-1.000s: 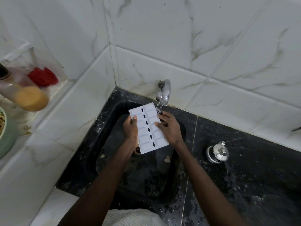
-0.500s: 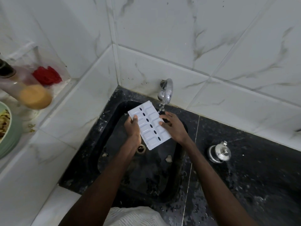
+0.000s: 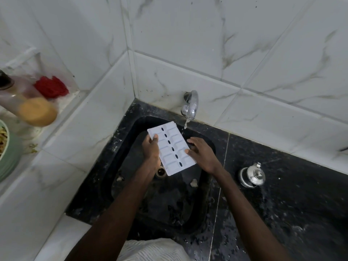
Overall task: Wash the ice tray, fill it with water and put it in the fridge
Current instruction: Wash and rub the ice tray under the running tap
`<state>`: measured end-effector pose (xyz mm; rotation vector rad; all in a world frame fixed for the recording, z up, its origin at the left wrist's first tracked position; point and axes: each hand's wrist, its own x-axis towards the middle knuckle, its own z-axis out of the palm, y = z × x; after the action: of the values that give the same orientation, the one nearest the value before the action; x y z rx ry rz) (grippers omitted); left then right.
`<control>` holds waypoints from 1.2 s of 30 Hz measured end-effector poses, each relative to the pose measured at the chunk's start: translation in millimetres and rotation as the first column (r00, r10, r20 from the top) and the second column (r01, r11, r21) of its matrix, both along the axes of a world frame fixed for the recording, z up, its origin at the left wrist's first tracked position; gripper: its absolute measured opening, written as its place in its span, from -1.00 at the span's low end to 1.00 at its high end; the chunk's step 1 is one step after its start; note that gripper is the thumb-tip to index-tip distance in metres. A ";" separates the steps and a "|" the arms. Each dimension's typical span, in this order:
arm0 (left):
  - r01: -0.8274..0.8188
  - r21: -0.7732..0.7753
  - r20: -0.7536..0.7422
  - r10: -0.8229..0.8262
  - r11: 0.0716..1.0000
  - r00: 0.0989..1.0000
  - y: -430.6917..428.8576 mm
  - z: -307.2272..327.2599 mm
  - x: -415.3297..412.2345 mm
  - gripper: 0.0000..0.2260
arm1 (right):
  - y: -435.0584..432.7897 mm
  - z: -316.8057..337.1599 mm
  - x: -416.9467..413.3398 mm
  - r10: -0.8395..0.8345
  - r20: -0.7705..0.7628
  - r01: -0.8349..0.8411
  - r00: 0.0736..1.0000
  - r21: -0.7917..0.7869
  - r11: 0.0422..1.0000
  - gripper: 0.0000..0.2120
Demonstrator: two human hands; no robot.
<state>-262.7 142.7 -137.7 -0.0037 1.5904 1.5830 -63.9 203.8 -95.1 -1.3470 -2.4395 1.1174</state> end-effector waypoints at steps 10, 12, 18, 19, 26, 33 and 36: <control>0.192 0.125 0.046 -0.199 0.973 0.979 3.3 13.9 31.8 -0.81 | 8.1 -1.6 -30.7 0.118 0.176 -0.142 0.977 0.136 0.980 -0.24; 0.176 0.098 0.023 -0.179 0.980 0.984 2.8 10.8 24.9 -0.80 | 1.5 -5.0 -29.9 0.193 0.224 -0.235 0.955 0.178 0.956 -0.25; 0.180 0.087 0.005 -0.181 0.980 0.983 3.7 7.6 22.4 -0.79 | 9.2 -11.8 -20.7 0.133 0.341 -0.225 0.931 0.248 0.942 -0.22; 0.195 0.099 0.009 -0.197 0.976 0.980 3.4 8.4 26.3 -0.80 | 13.3 -9.7 -23.3 0.106 0.349 -0.200 0.931 0.247 0.948 -0.19; 0.135 0.069 -0.004 -0.135 0.988 0.991 2.9 11.3 8.7 -0.78 | -0.9 -5.4 -28.4 0.266 0.313 -0.349 0.912 0.252 0.903 -0.24; 0.154 0.068 0.010 -0.155 0.986 0.988 1.4 15.1 9.8 -0.78 | 18.4 -0.3 -28.2 0.145 0.341 -0.232 0.929 0.229 0.945 -0.19; 0.184 0.079 -0.002 -0.184 0.980 0.983 3.3 17.6 14.4 -0.80 | 12.4 0.5 -39.1 0.109 0.325 -0.195 0.939 0.246 0.949 -0.16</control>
<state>-248.3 146.0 -120.1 0.1768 1.4778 1.4984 -103.0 216.2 -94.6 -1.3445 -2.8338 0.5921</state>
